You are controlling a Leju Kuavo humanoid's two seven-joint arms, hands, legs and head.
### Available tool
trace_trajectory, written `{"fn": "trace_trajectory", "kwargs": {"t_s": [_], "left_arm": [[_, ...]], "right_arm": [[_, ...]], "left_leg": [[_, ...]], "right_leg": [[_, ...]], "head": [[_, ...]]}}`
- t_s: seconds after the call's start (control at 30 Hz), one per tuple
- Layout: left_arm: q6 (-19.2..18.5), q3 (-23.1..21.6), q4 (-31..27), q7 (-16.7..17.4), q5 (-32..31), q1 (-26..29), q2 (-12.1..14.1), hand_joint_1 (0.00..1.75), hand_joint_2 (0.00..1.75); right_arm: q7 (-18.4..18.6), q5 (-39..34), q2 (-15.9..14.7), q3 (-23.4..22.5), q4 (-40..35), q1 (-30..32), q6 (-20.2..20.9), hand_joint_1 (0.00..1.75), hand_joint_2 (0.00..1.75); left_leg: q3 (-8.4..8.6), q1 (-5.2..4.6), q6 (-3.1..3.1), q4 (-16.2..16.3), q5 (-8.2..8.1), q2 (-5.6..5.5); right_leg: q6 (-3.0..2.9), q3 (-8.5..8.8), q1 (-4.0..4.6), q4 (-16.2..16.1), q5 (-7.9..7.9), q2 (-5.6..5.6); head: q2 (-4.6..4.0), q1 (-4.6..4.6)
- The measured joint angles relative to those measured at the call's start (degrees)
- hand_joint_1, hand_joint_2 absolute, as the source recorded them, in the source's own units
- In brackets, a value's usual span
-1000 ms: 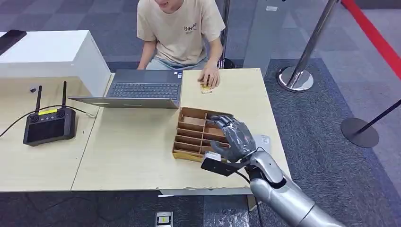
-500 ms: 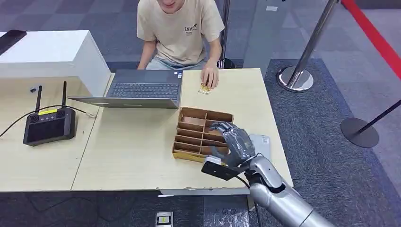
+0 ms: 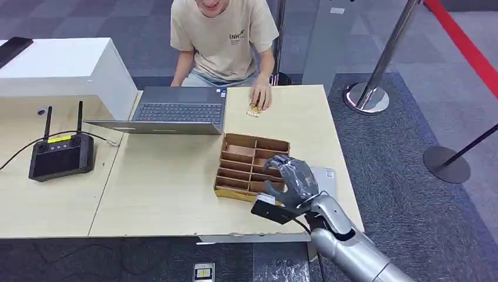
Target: Pass the card to the sensor for recognition and then transmit it.
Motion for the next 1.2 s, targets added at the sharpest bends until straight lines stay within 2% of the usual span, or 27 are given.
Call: {"fn": "trace_trajectory", "kwargs": {"t_s": [0.1,0.27,0.33,1.2], "left_arm": [[0.0,0.0,0.0,0.0,-0.04,-0.04,0.04,0.0,0.0],[-0.02,0.0,0.0,-0.04,-0.11,-0.15,0.04,0.0,0.0],[-0.02,0.0,0.0,-0.09,-0.22,-0.18,0.07,0.0,0.0],[-0.15,-0.02,0.0,-0.55,-0.24,-0.38,0.07,0.0,0.0]], "right_arm": [[0.2,0.81,0.02,-0.18,0.48,-0.06,-0.09,0.8,1.75],[1.44,3.19,0.02,-0.31,1.05,-0.32,-0.22,0.79,1.75],[1.88,3.76,0.07,-0.31,1.29,-0.55,-0.26,0.84,1.75],[1.94,2.51,0.87,-0.33,7.1,-1.47,-0.92,0.86,1.75]], "left_leg": [[0.0,0.0,0.0,0.0,0.0,0.0],[0.0,0.0,0.0,-0.01,0.0,-0.01],[0.0,0.0,0.0,-0.01,0.0,0.0],[0.01,0.0,0.0,-0.01,0.0,-0.01]], "right_leg": [[0.0,0.0,0.0,0.0,0.0,0.0],[0.0,0.01,0.0,0.0,0.0,0.0],[0.0,0.01,0.0,0.0,0.0,0.0],[0.0,0.01,0.0,0.0,0.0,0.0]], "head": [[0.0,-0.02],[-0.02,0.0],[0.0,0.0],[0.0,0.0]]}}
